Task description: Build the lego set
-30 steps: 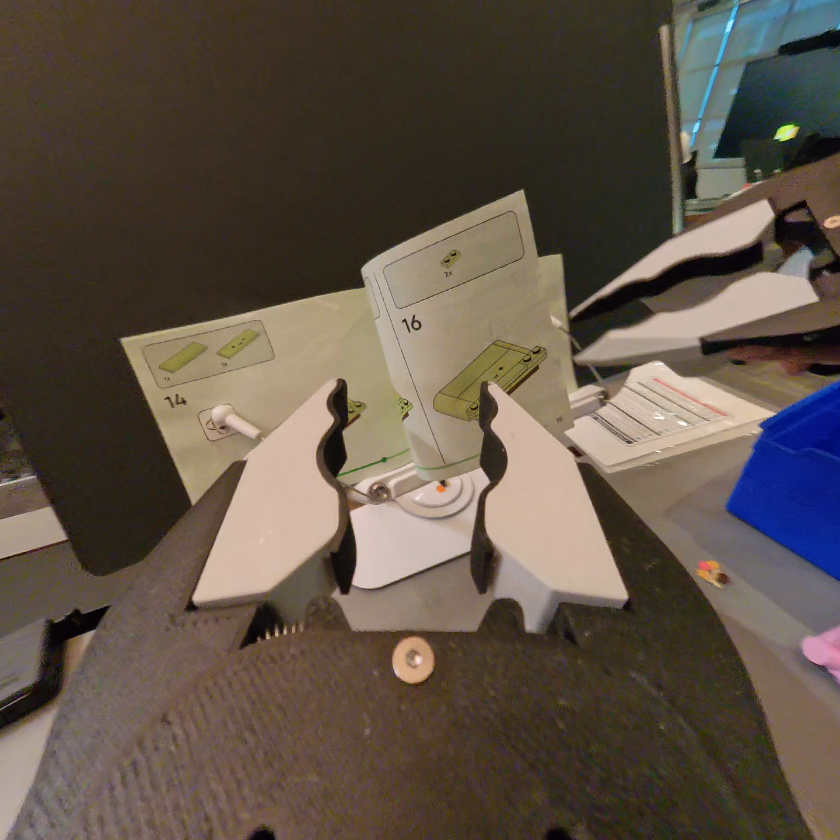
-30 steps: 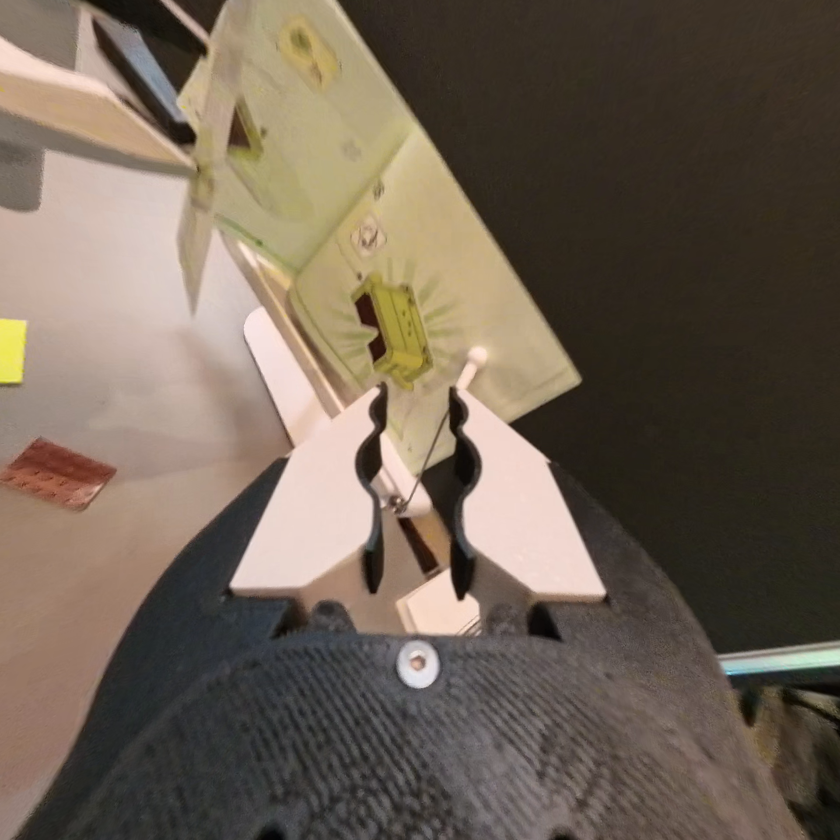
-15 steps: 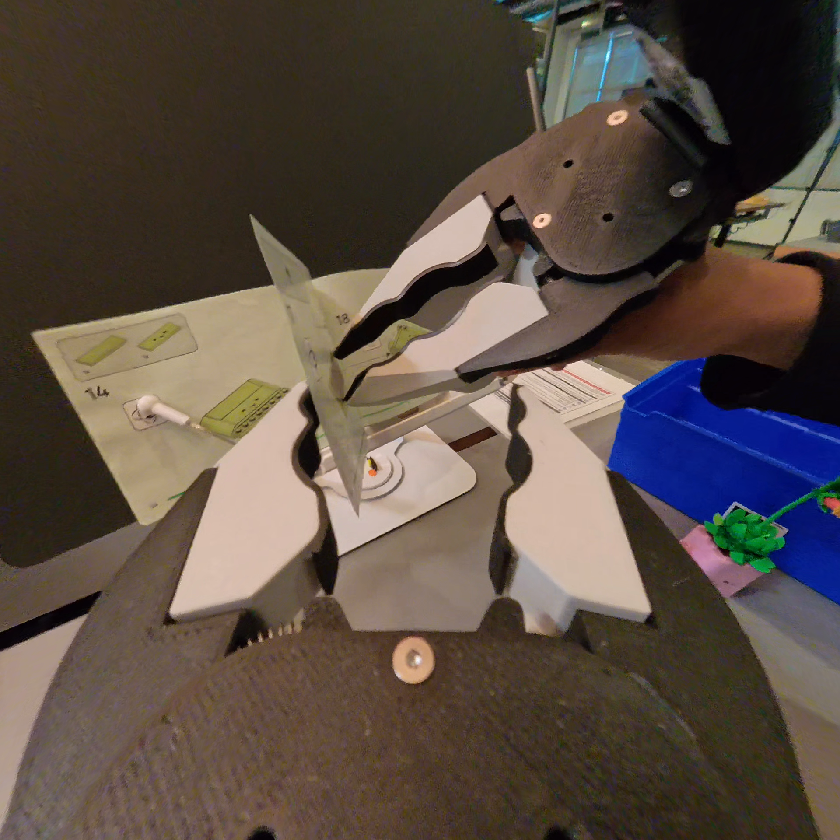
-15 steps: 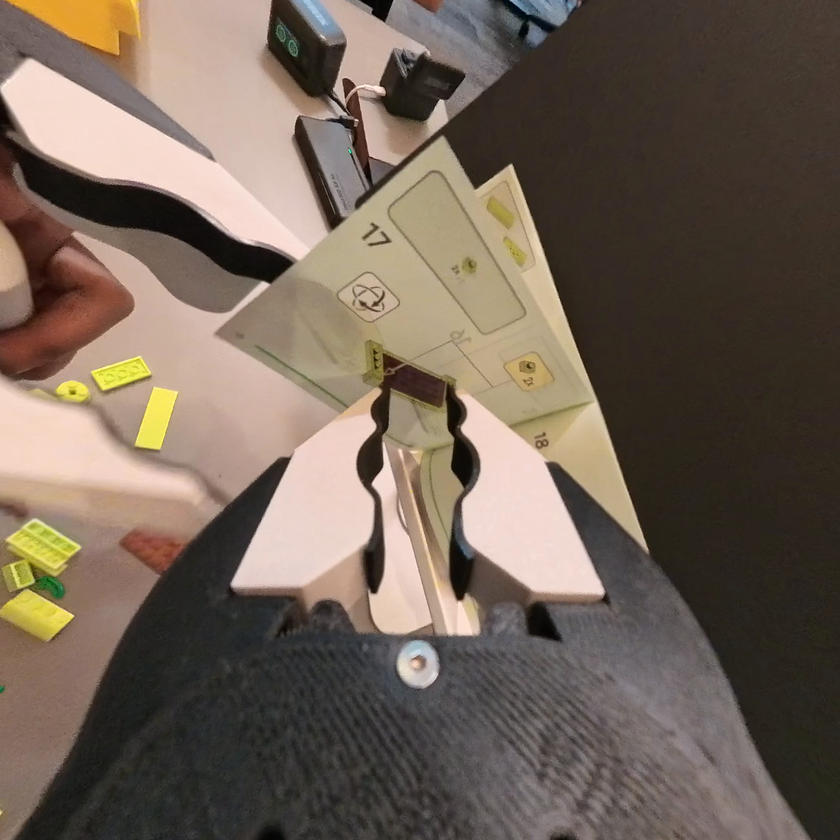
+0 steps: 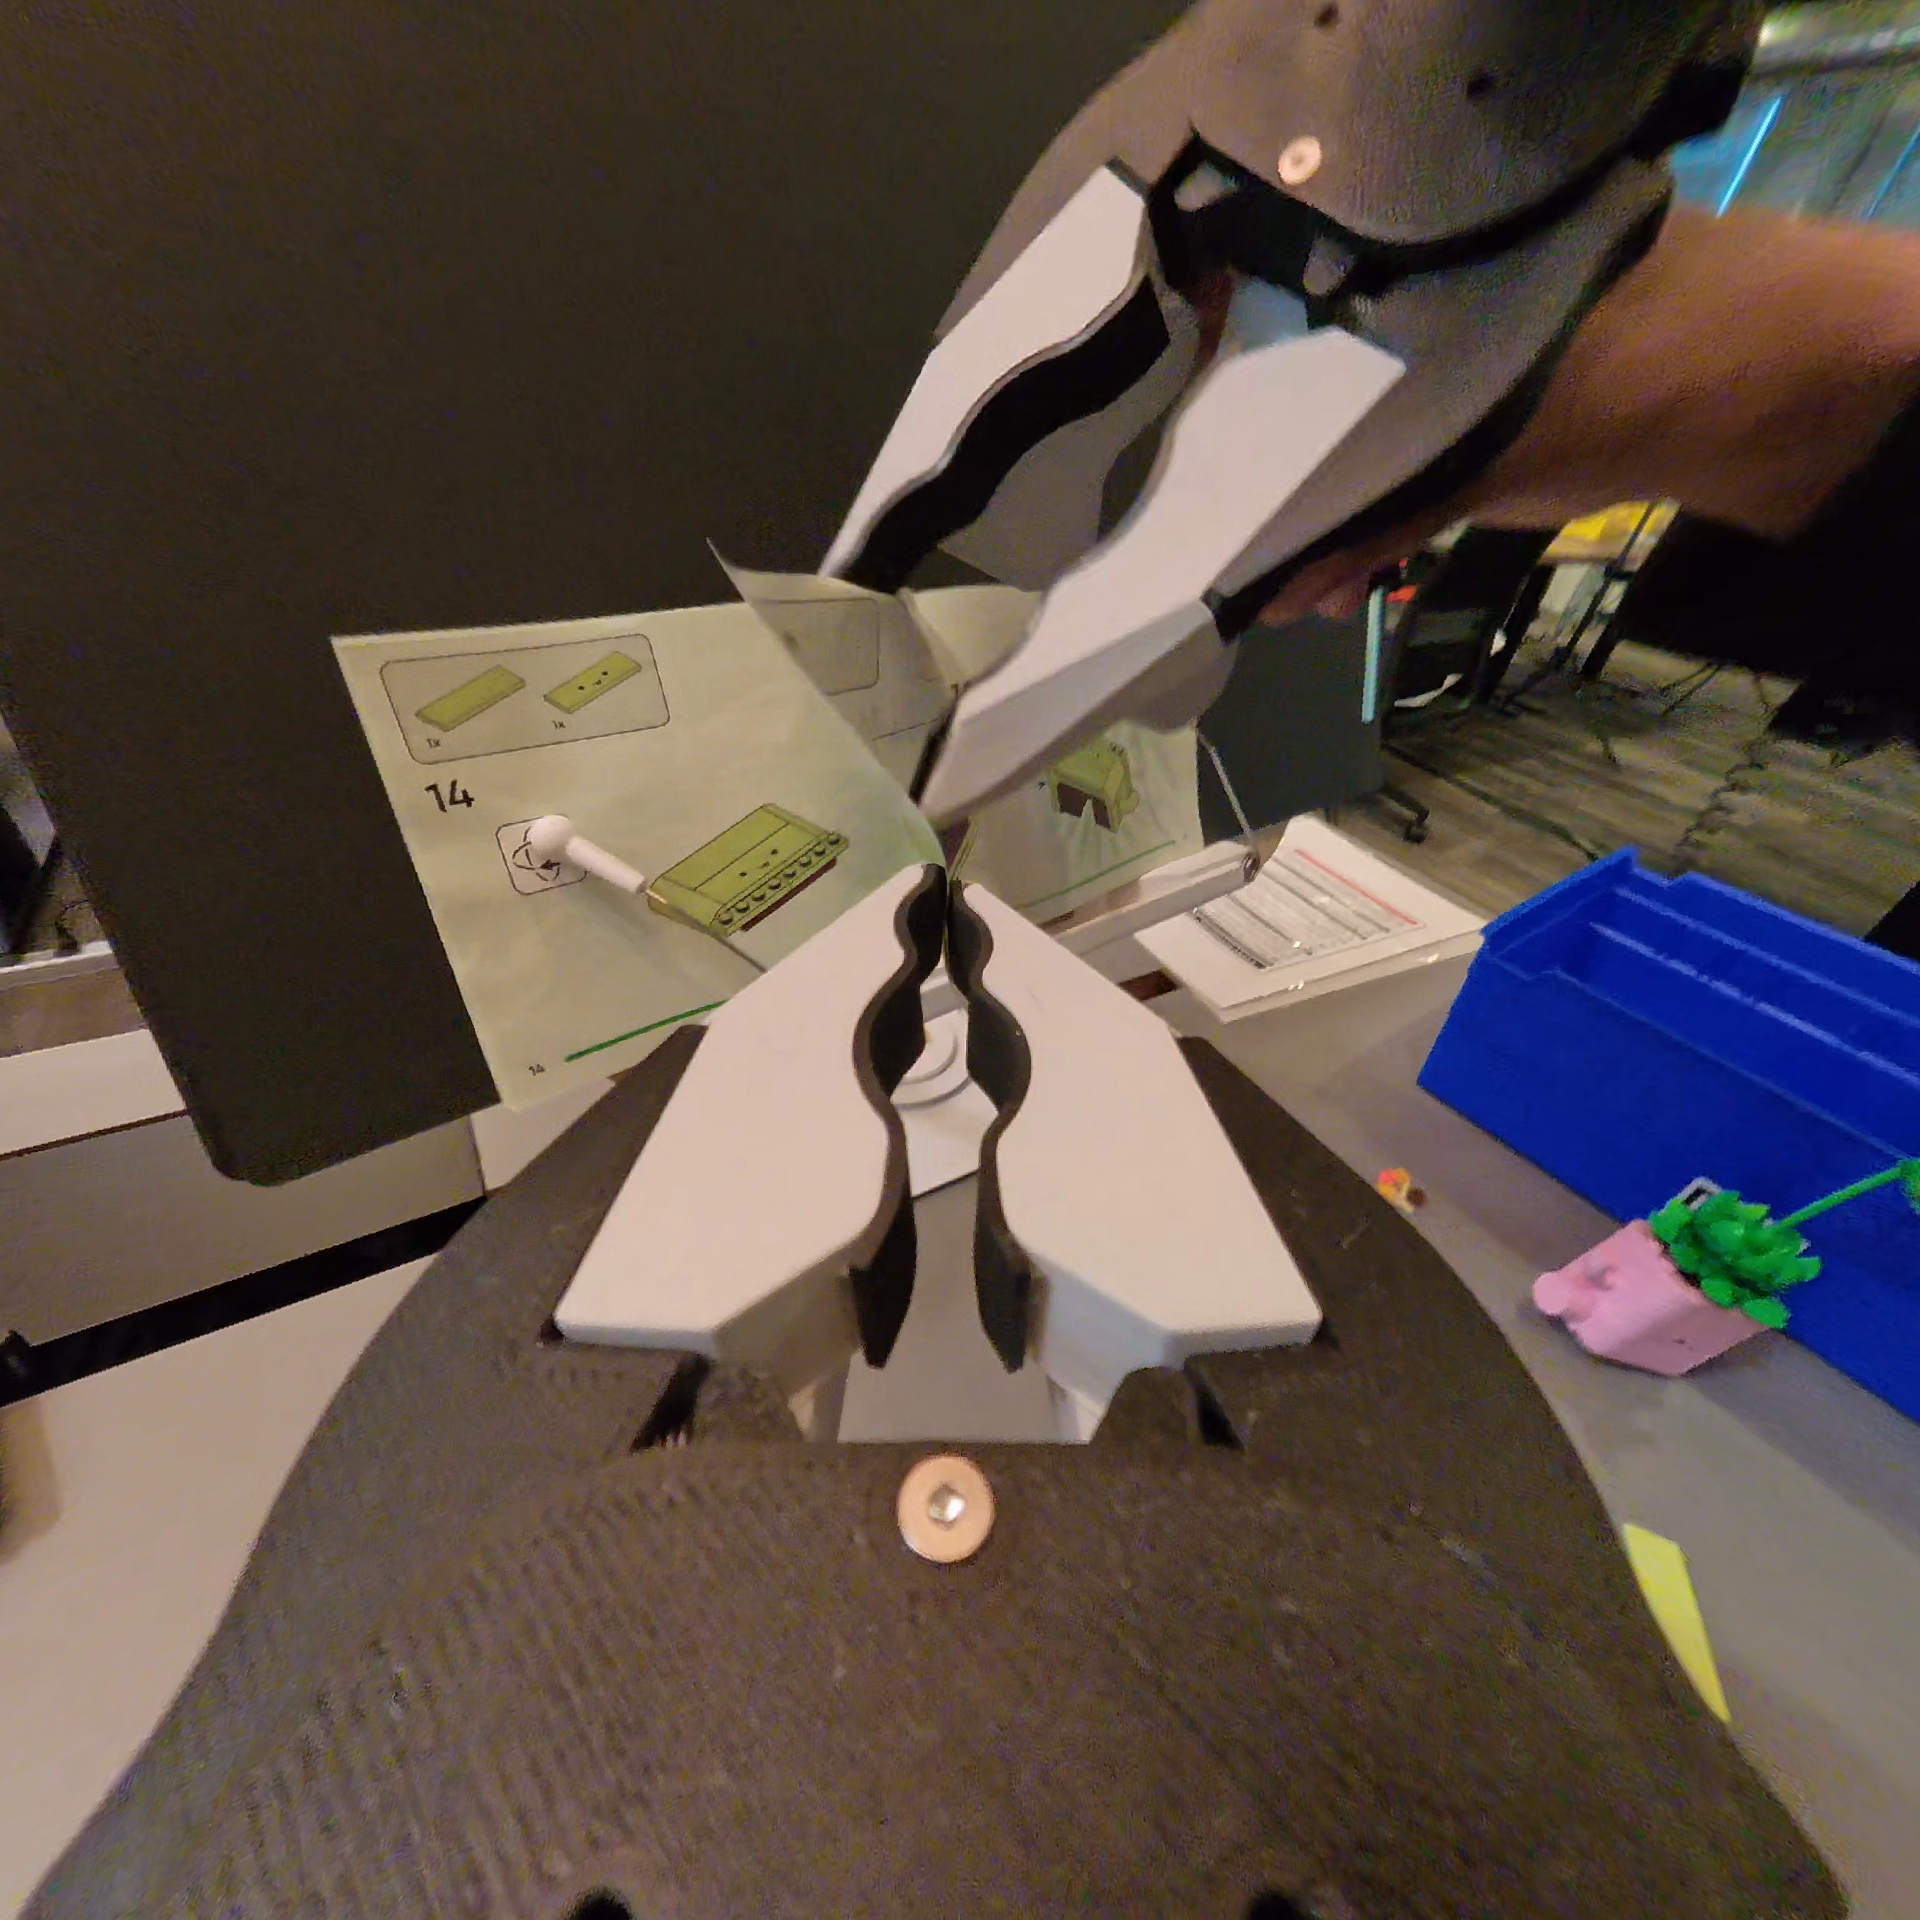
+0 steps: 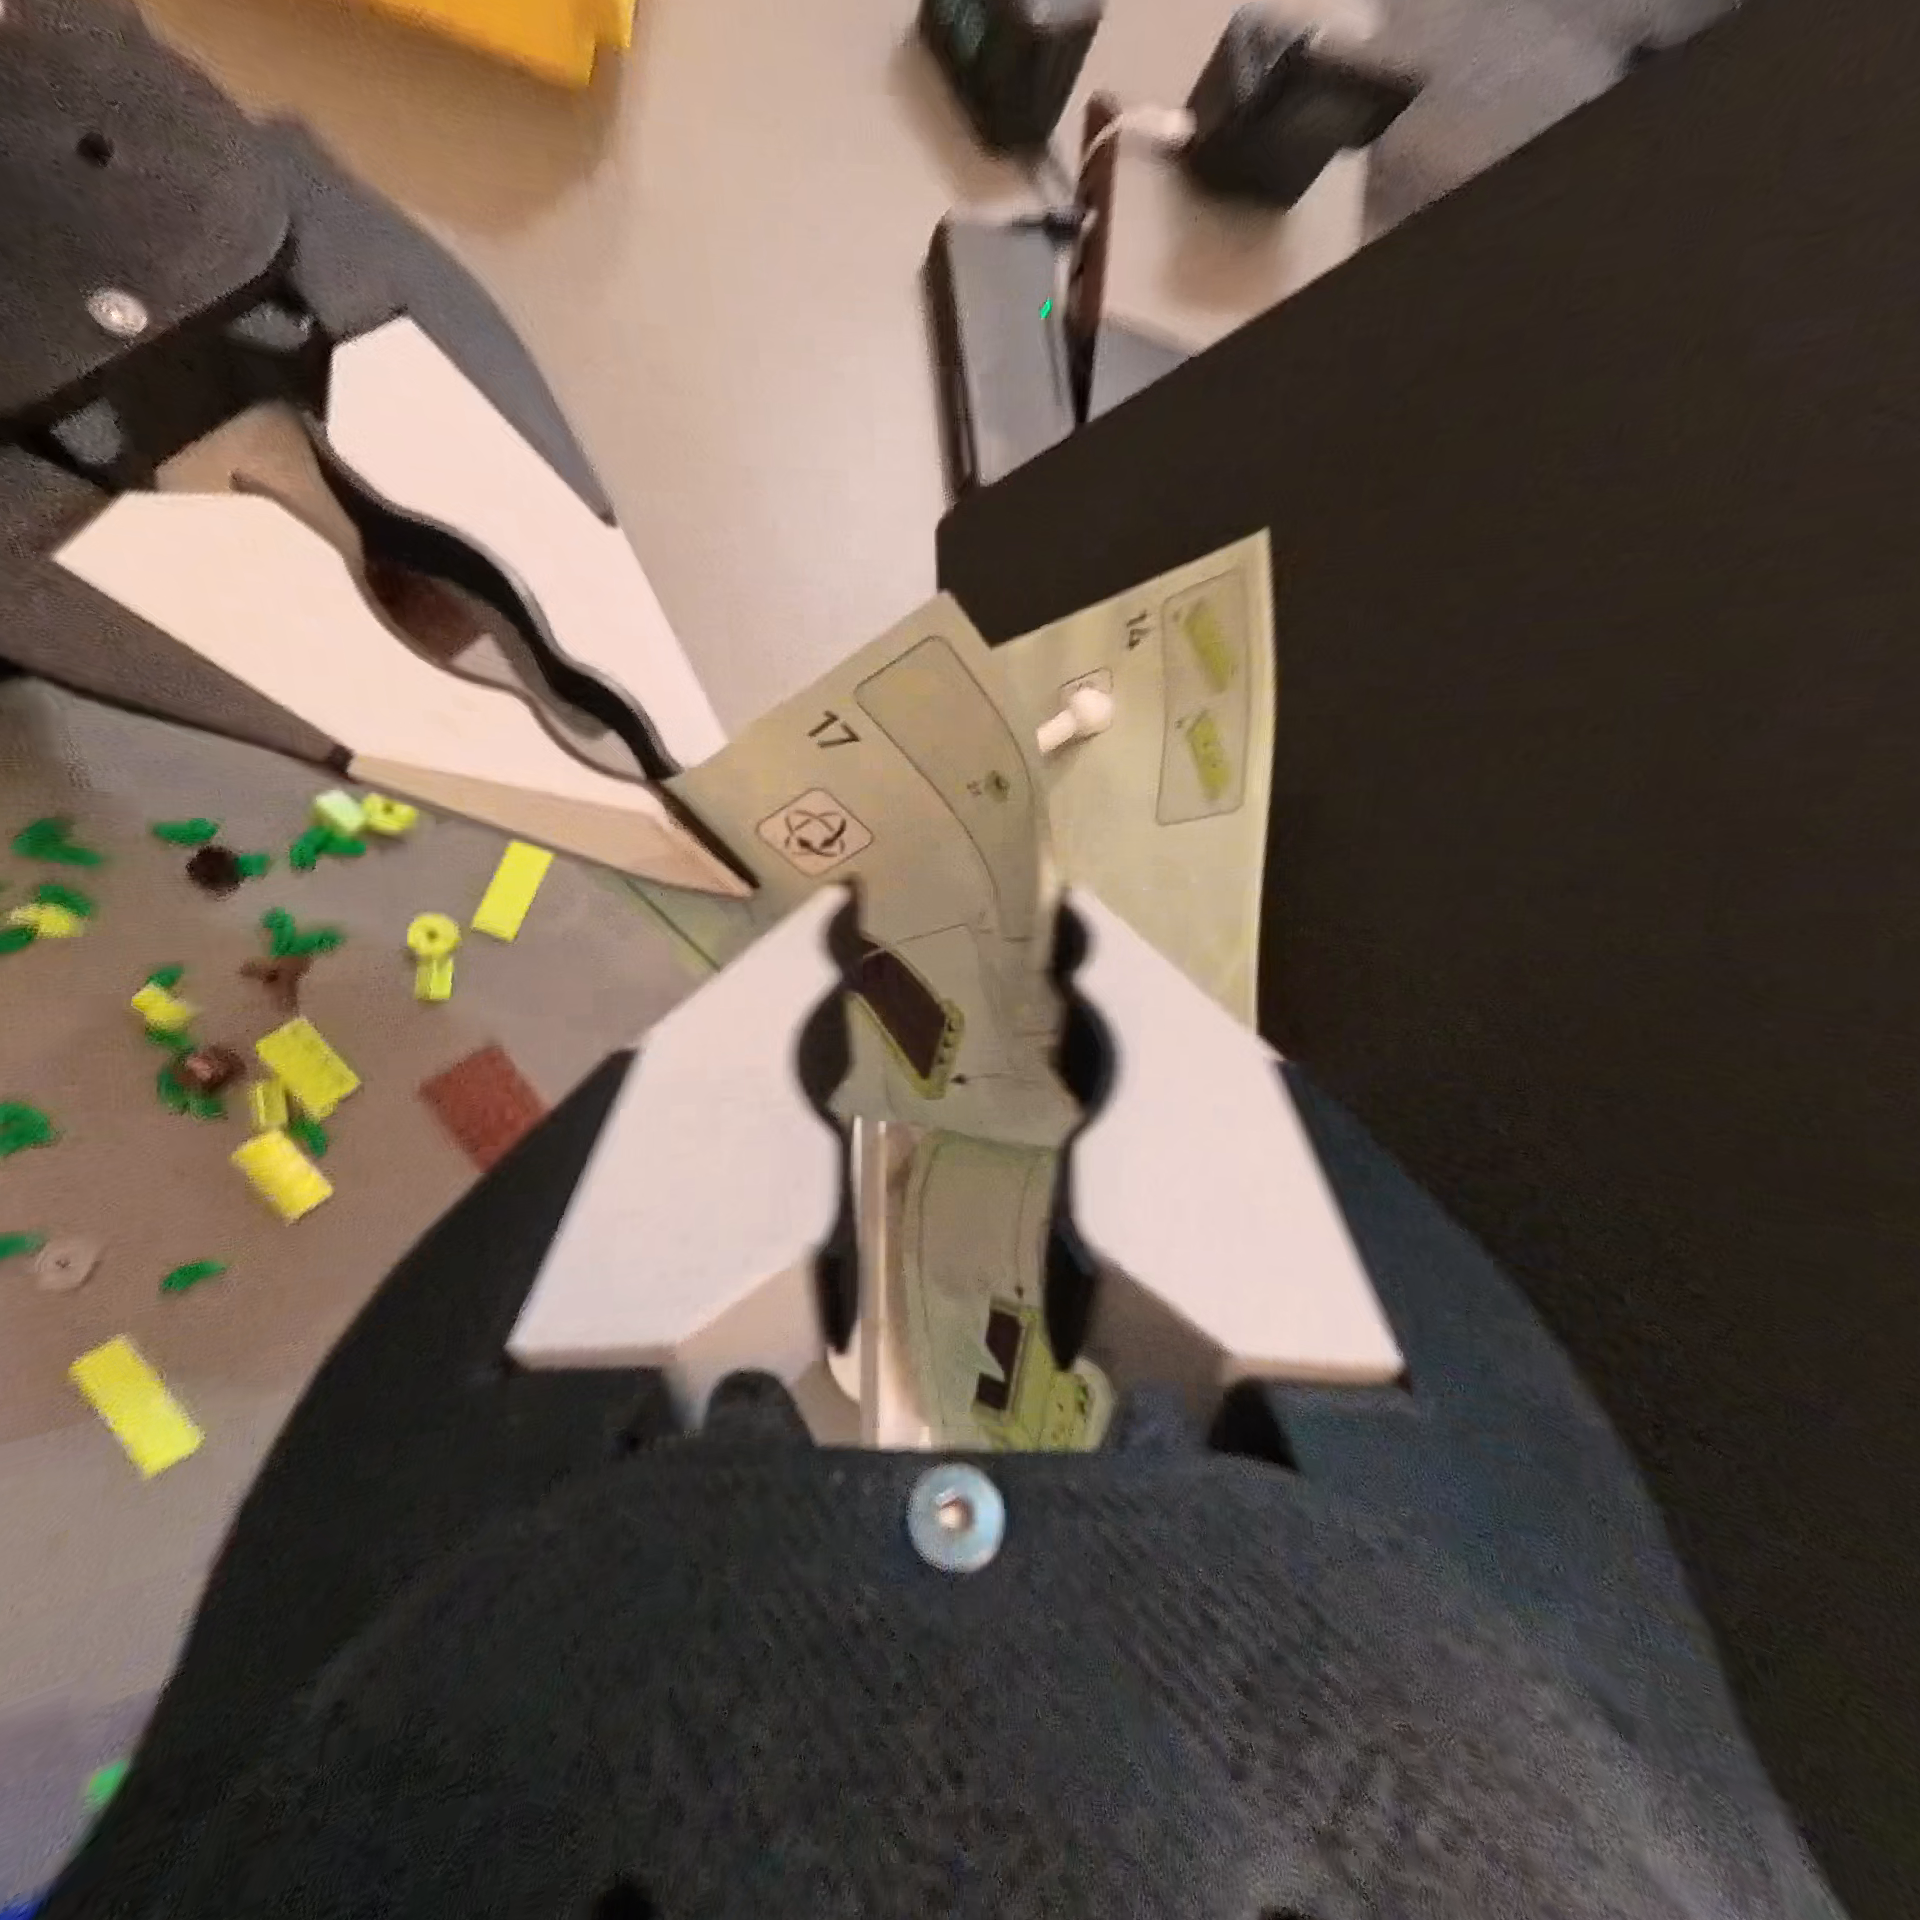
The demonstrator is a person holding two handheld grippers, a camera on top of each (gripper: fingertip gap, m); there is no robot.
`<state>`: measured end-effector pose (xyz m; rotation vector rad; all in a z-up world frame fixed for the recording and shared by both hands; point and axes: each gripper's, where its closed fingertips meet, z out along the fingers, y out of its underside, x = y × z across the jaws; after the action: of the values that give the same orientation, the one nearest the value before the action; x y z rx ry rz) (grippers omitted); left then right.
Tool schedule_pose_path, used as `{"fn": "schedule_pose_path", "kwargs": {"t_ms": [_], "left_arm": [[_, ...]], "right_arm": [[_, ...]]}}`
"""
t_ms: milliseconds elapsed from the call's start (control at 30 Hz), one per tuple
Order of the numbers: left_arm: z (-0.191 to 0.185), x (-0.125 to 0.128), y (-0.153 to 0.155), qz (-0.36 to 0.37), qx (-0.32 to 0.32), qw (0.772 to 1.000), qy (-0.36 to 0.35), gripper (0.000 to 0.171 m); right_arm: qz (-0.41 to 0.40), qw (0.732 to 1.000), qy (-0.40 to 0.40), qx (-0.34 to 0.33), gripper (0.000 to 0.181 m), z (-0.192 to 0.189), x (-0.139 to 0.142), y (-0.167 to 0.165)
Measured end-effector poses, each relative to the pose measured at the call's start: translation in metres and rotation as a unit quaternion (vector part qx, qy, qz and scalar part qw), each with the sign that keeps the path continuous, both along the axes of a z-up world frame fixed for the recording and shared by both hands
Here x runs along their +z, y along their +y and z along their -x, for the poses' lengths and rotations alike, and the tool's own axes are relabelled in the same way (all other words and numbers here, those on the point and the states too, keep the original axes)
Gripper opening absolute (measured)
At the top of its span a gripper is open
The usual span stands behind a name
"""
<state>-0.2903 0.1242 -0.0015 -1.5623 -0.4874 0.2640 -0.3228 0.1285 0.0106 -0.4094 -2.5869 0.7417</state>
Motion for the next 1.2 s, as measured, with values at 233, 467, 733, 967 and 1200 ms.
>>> {"fn": "schedule_pose_path", "kwargs": {"t_ms": [233,467,733,967,1200], "left_arm": [[0.035,-0.029,-0.015,0.024,0.073,0.996,-0.045,0.048],[0.055,-0.036,0.006,0.0,0.061,0.991,-0.122,0.036],[0.068,-0.039,0.009,-0.026,0.074,0.99,-0.116,0.005],[0.062,-0.04,-0.001,-0.072,0.099,0.988,-0.091,0.004],[0.048,-0.039,0.0,-0.067,0.118,0.99,-0.025,0.005]], "right_arm": [[-0.064,0.996,0.006,-0.063,0.0,0.01,-0.001,0.03],[-0.031,0.986,0.084,-0.137,0.0,0.017,0.006,0.052],[0.013,0.979,0.101,-0.178,0.0,0.024,0.01,0.058],[0.019,0.979,0.102,-0.176,0.0,0.033,0.004,0.047],[-0.014,0.98,0.13,-0.148,0.0,0.042,-0.006,0.028]]}}
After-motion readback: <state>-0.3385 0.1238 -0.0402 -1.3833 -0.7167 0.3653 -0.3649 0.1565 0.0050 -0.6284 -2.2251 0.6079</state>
